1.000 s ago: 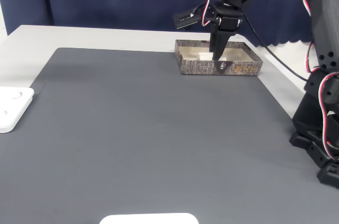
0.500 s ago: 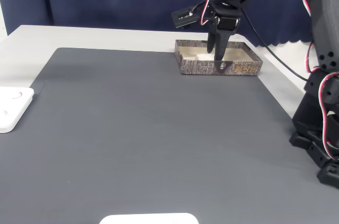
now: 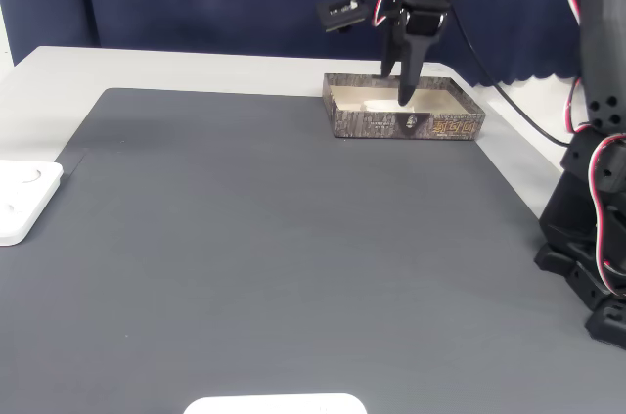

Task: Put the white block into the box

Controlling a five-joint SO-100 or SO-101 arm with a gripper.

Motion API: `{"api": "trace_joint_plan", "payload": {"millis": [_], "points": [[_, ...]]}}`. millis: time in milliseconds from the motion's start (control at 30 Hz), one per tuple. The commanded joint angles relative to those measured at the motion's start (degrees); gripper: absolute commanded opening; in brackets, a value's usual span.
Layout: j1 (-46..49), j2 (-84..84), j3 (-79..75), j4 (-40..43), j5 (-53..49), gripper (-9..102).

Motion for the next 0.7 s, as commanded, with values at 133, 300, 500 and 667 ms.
{"api": "trace_joint_plan", "payload": {"millis": [133, 300, 500, 667], "points": [[-2.3, 12.2, -2.8, 7.2, -4.5, 23], [-5.0, 19.9, 4.8, 8.6, -8.7, 11], [-9.3, 28.0, 14.7, 10.8, -14.5, -2], [-13.9, 33.7, 21.8, 10.6, -20.7, -2]]}}
